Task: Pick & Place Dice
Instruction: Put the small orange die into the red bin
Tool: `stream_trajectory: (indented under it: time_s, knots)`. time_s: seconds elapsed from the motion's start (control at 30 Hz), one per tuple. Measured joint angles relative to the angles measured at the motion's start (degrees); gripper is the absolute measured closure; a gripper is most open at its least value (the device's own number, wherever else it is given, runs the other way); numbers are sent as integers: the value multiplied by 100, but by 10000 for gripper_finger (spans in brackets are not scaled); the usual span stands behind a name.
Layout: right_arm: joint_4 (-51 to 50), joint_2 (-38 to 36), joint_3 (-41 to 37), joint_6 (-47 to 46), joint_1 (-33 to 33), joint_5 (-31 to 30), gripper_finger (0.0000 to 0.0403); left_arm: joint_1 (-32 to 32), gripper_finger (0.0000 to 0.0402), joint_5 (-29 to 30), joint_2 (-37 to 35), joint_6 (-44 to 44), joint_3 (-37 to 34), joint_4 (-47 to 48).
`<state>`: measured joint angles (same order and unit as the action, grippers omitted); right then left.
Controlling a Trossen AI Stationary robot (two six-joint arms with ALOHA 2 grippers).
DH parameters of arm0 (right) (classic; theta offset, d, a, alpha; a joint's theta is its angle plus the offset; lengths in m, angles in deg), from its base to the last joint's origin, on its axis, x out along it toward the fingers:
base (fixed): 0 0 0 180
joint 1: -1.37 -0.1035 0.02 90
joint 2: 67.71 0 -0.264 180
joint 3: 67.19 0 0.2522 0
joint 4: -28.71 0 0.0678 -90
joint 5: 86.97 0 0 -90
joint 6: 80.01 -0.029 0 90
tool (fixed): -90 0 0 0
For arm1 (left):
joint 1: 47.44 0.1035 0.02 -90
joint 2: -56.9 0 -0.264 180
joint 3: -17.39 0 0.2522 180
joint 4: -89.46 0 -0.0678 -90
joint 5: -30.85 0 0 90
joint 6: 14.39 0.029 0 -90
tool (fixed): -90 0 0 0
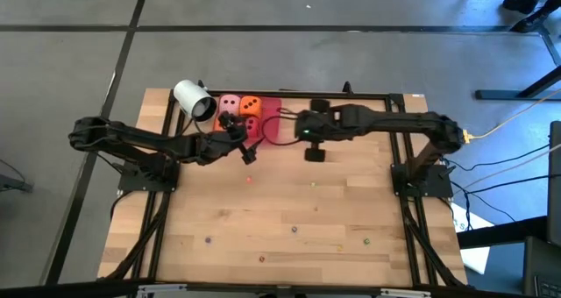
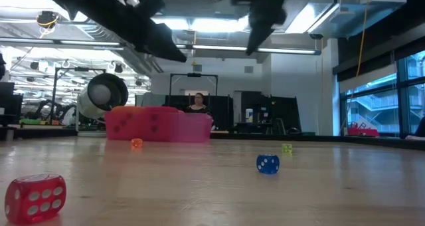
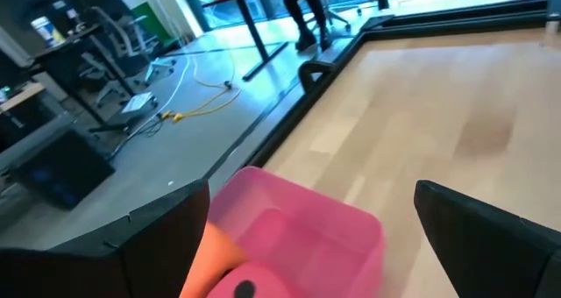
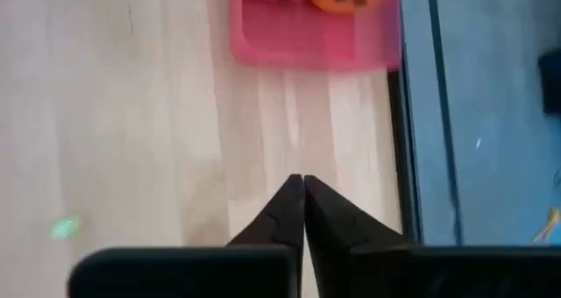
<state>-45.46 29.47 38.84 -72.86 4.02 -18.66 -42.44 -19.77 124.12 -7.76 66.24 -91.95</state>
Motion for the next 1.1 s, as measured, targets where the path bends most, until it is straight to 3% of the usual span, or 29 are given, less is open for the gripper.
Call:
stream_trajectory:
  time_s: [0.13, 0.3, 0.47, 0.57, 0.9, 1.1]
  knots:
    - [-217, -580, -274, -717, -335, 4, 375, -137, 5, -11, 0, 5, 0, 0]
    - [39, -1523, -1378, -1410, -995, -211, 394, -231, 5, -251, 0, -127, 0, -1]
    - [1262, -2545, -2929, -1855, -1690, -591, 392, -235, 5, -470, 4, -42, 0, -6]
    - [2415, -3090, -3826, -1652, -1898, -632, 387, -230, 5, -459, 4, -133, 0, -29]
    - [5852, -4336, -6354, -471, -1462, -437, 396, -228, 5, -397, 4, -126, 0, 17]
    - [6598, -4428, -6835, -487, -1026, -298, 395, -228, 5, -1675, 8, -478, 0, 206]
